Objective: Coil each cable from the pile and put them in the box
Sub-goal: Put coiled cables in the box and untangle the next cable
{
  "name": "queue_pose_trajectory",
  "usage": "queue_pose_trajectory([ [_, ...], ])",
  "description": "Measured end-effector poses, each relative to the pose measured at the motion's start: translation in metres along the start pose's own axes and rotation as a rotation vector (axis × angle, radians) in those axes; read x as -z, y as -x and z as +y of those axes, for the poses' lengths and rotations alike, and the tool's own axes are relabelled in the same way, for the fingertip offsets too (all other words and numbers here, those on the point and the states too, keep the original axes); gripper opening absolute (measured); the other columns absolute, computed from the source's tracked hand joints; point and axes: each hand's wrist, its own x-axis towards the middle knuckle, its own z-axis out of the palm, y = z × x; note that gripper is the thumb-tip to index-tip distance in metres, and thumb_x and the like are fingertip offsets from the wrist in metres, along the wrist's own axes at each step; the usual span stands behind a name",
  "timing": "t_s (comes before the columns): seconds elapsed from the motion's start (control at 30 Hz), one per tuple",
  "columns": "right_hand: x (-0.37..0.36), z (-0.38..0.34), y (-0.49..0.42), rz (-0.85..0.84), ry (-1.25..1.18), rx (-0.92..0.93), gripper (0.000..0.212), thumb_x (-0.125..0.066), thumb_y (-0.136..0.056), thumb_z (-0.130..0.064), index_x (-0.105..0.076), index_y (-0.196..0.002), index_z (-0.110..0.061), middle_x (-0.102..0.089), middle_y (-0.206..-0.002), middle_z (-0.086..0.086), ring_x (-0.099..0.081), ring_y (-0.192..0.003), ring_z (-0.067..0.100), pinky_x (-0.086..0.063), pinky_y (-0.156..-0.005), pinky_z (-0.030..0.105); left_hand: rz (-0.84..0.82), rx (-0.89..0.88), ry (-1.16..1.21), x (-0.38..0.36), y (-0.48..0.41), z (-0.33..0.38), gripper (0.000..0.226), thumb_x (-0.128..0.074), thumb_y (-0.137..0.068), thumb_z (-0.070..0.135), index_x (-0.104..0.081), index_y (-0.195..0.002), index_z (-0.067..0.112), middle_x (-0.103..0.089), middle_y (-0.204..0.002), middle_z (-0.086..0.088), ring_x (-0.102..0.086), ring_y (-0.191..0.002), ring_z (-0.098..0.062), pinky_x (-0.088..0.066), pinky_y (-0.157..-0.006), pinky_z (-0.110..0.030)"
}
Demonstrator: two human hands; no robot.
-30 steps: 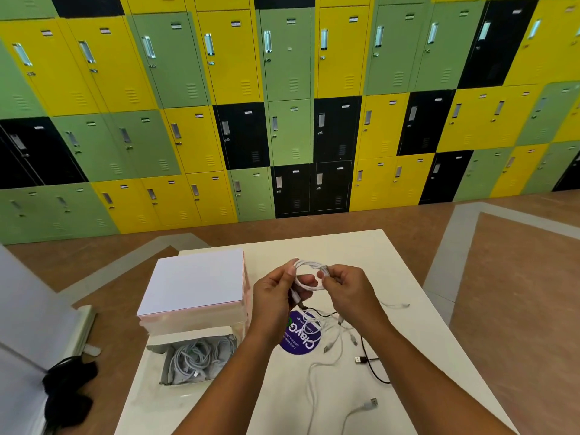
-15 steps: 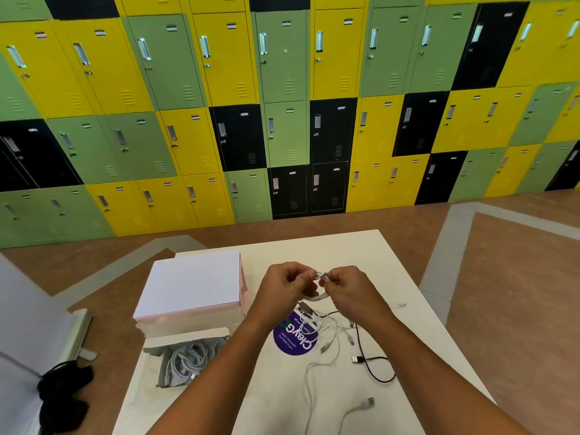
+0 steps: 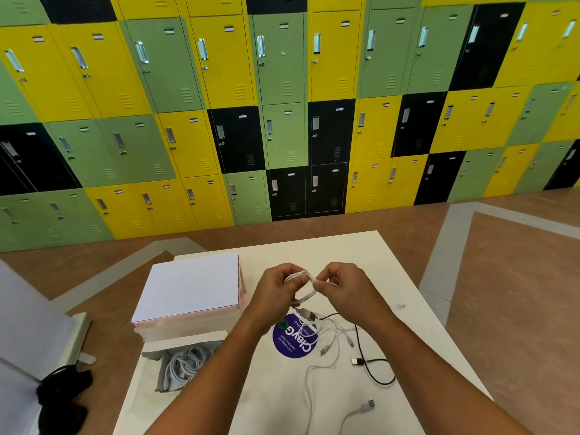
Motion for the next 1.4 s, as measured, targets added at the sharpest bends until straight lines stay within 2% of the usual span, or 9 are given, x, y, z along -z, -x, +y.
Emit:
queue_pose_trajectory([
  [0.13, 0.002, -0.004, -0.002, 0.023, 0.023, 0.069, 0.015, -0.065, -0.095, -0.026, -0.069, -0.083, -0.018, -0.067, -0.074, -0.005, -0.059, -0.071, 0.011, -0.047, -0.062, 0.030, 0.066, -0.008, 0.009, 0.004, 0.000, 0.004, 0.019, -0.057, -0.102, 0.019, -0.075, -0.103, 0.016, -0.064, -0.066, 0.022, -0.058, -0.062, 0.003, -0.051, -0.057, -0.020],
  [0.3, 0.006, 0.005, -0.006, 0.078, -0.005, 0.102, 0.013, -0.062, -0.097, -0.024, -0.071, -0.089, -0.019, -0.063, -0.069, -0.008, -0.054, -0.065, 0.010, -0.044, -0.060, 0.029, 0.137, 0.050, 0.008, 0.006, -0.005, 0.009, 0.021, -0.055, -0.102, 0.024, -0.074, -0.099, 0.015, -0.062, -0.074, 0.004, -0.053, -0.065, -0.012, -0.053, -0.057, -0.023],
  [0.4, 0.005, 0.013, -0.007, 0.072, -0.030, 0.096, 0.015, -0.060, -0.098, -0.023, -0.073, -0.090, -0.022, -0.065, -0.066, -0.008, -0.057, -0.063, 0.007, -0.049, -0.061, 0.030, 0.103, 0.153, 0.202, 0.007, -0.004, 0.007, 0.023, -0.054, -0.103, 0.023, -0.071, -0.102, 0.009, -0.045, -0.056, 0.003, -0.042, -0.055, -0.014, -0.050, -0.058, -0.027],
  [0.57, 0.003, 0.021, -0.005, 0.167, -0.083, 0.057, 0.012, -0.065, -0.094, -0.019, -0.075, -0.089, -0.020, -0.071, -0.071, -0.008, -0.064, -0.066, 0.005, -0.053, -0.065, 0.027, 0.050, 0.184, 0.405, -0.003, 0.001, 0.011, 0.023, -0.052, -0.104, 0.020, -0.069, -0.107, 0.005, -0.038, -0.057, 0.001, -0.037, -0.051, -0.011, -0.049, -0.062, -0.031],
  [0.73, -0.002, 0.018, -0.006, 0.220, -0.556, -0.108, 0.007, -0.069, -0.093, -0.010, -0.075, -0.088, -0.011, -0.074, -0.077, 0.006, -0.072, -0.070, 0.019, -0.062, -0.071, 0.033, 0.019, 0.153, 0.480, -0.009, 0.004, 0.008, 0.023, -0.052, -0.104, 0.018, -0.069, -0.109, 0.004, -0.042, -0.055, 0.003, -0.035, -0.050, -0.010, -0.046, -0.061, -0.031],
  [0.9, -0.010, 0.009, -0.002, 0.164, -1.087, -0.299, 0.005, -0.066, -0.090, 0.004, -0.068, -0.094, 0.002, -0.073, -0.084, 0.019, -0.071, -0.074, 0.029, -0.061, -0.066, 0.033, 0.010, 0.106, 0.436, -0.014, 0.005, 0.009, 0.022, -0.054, -0.103, 0.020, -0.074, -0.105, 0.011, -0.065, -0.074, -0.010, -0.049, -0.060, -0.015, -0.047, -0.062, -0.029],
  [1.07, -0.018, 0.008, 0.004, -0.037, -1.004, -0.355, 0.004, -0.066, -0.090, 0.003, -0.066, -0.092, -0.001, -0.073, -0.082, 0.019, -0.069, -0.065, 0.025, -0.053, -0.061, 0.034, 0.018, 0.075, 0.429, -0.017, 0.004, 0.004, 0.021, -0.058, -0.100, 0.026, -0.077, -0.103, 0.020, -0.061, -0.107, -0.038, -0.051, -0.085, -0.033, -0.047, -0.076, -0.046],
  [1.27, -0.010, 0.012, 0.004, -0.195, -0.947, -0.239, 0.017, -0.064, -0.091, 0.002, -0.061, -0.104, 0.013, -0.070, -0.086, 0.021, -0.068, -0.071, 0.023, -0.052, -0.065, 0.033, 0.077, 0.038, 0.355, -0.021, 0.002, 0.002, 0.018, -0.060, -0.100, 0.028, -0.078, -0.099, 0.023, -0.073, -0.098, -0.020, -0.059, -0.082, -0.034, -0.056, -0.078, -0.055],
  [1.4, -0.008, 0.012, 0.004, -0.277, -0.887, -0.198, 0.024, -0.048, -0.088, 0.015, -0.066, -0.104, 0.011, -0.067, -0.092, 0.024, -0.062, -0.075, 0.025, -0.050, -0.065, 0.034, 0.148, 0.015, 0.290, -0.023, 0.002, 0.004, 0.021, -0.057, -0.101, 0.024, -0.077, -0.096, 0.022, -0.076, -0.093, -0.006, -0.069, -0.085, -0.033, -0.060, -0.077, -0.045],
])
